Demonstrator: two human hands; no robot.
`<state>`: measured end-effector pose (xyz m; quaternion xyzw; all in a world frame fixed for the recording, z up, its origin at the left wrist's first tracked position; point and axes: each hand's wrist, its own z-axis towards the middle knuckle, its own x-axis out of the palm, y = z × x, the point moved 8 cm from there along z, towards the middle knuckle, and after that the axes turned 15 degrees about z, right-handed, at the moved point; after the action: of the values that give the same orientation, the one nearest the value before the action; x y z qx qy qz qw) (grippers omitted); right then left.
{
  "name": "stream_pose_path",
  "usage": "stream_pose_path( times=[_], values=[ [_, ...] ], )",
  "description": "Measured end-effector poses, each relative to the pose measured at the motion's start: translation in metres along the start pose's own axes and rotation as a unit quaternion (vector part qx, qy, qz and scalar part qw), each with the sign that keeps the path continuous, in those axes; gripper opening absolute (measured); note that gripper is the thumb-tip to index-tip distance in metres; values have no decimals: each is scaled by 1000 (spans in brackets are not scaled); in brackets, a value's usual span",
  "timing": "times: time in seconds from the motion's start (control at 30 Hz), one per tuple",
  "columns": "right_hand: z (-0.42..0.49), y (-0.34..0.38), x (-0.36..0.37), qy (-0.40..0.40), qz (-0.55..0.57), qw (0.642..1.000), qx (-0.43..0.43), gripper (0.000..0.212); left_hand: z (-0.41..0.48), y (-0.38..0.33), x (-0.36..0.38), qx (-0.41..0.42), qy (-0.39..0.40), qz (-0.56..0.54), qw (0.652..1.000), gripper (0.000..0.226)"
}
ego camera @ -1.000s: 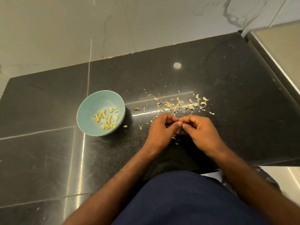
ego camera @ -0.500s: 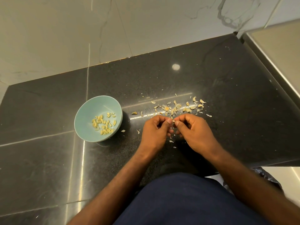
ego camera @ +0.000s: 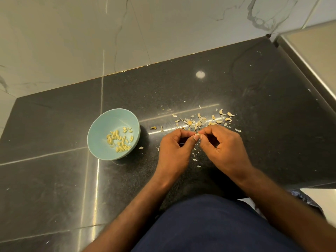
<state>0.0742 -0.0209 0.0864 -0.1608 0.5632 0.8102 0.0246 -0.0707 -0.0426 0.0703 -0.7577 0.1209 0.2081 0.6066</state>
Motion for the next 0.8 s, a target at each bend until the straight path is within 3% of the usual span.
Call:
stream_pose_path(
  times=[0.37, 0.57, 0.8],
  values=[
    [5, 24, -6, -60, 29, 997, -45, 18, -4, -21, -4, 49, -11, -5, 999, 6],
    [6, 14, -7, -76, 138, 985, 72, 13, -3, -27, -5, 60, -11, -45, 997, 5],
    [3, 2, -1, -66, 280, 943, 166, 12, -1, -19, 3, 5, 57, -180, 982, 13]
  ],
)
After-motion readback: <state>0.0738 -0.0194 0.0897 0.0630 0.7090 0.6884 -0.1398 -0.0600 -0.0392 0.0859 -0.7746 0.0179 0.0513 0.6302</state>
